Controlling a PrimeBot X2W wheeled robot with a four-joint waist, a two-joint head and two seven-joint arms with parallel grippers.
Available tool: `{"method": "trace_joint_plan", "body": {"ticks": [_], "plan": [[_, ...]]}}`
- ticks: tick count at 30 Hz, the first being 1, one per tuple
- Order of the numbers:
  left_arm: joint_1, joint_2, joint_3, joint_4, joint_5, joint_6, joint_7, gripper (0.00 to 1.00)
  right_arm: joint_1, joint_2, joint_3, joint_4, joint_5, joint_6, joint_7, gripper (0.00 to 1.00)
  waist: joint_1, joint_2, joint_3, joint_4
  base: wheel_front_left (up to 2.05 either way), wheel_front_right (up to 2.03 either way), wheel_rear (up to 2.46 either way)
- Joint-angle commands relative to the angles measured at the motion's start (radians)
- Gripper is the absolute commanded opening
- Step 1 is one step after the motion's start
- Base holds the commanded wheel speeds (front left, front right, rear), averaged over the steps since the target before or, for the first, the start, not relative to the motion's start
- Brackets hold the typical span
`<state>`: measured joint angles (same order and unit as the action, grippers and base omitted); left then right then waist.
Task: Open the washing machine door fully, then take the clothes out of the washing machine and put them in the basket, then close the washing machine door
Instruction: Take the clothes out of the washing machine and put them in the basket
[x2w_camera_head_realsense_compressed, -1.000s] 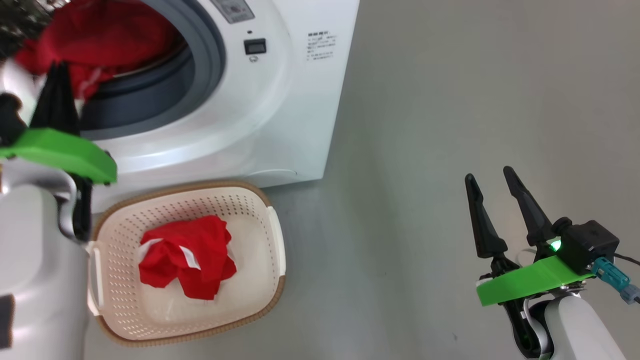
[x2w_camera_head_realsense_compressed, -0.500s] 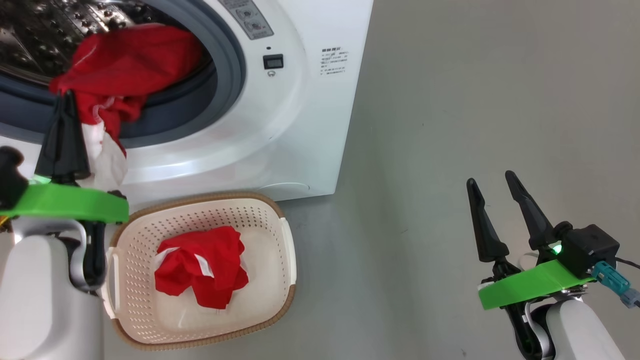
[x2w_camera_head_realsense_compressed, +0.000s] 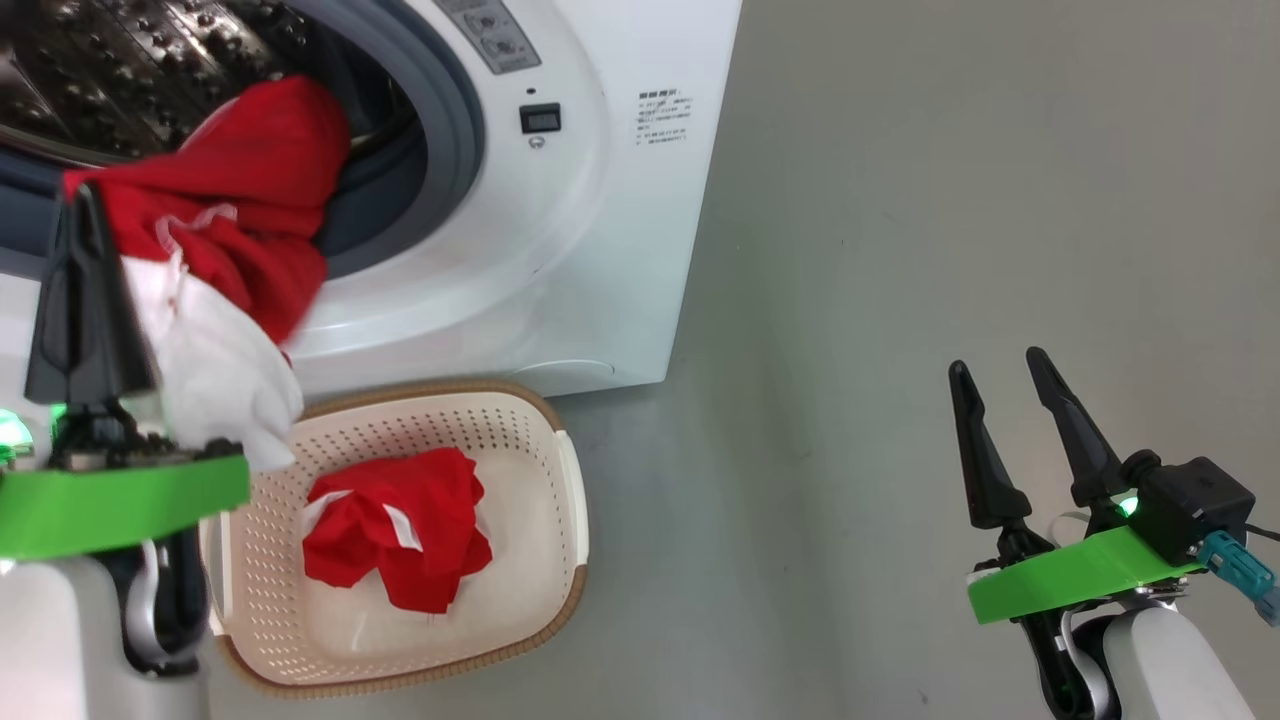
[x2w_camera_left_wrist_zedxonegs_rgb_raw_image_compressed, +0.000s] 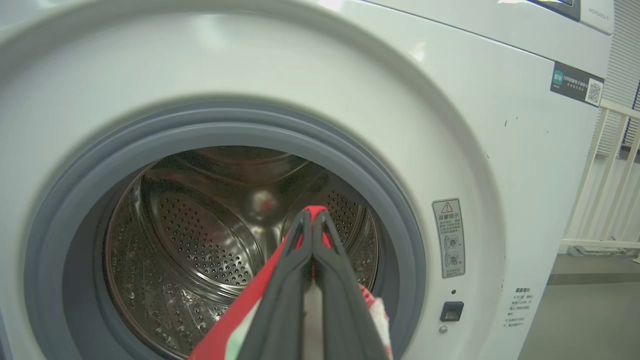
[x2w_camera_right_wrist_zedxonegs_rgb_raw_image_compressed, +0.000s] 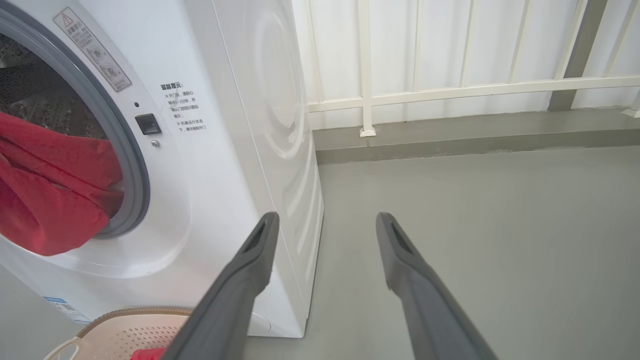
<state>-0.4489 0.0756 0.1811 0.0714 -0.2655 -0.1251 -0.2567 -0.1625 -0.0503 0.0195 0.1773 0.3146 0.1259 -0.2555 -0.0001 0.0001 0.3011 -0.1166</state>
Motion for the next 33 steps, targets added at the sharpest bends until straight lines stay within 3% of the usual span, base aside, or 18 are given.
{"method": "trace_joint_plan", "body": {"ticks": [1,7,21,33], "plan": [[0.032,0.014,0.028,-0.049,0.005,-0.005,-0.005,0.0,0.008,0.0,0.02,-0.03,-0.003,0.005,-0.006,1.0,0.0001,-0.0001,0.012,0.0,0.0,0.0,0.0],[0.087,-0.005,0.017,-0.002,0.011,-0.005,-0.005,0.0,-0.006,0.0,0.025,-0.035,0.003,0.005,-0.006,1.0,0.0001,-0.0001,0.044,-0.004,0.0,0.0,0.0],[0.072,-0.016,-0.01,0.28,0.033,-0.005,-0.005,0.0,-0.048,0.0,0.039,-0.045,0.028,0.005,-0.006,1.0,0.0001,-0.0001,0.147,-0.024,0.0,0.0,0.0],[-0.081,0.063,-0.072,0.575,0.048,-0.005,-0.005,0.0,-0.102,0.0,0.056,-0.061,0.054,0.005,-0.006,1.0,0.0001,-0.0001,0.268,-0.052,0.0,0.0,0.0]]}}
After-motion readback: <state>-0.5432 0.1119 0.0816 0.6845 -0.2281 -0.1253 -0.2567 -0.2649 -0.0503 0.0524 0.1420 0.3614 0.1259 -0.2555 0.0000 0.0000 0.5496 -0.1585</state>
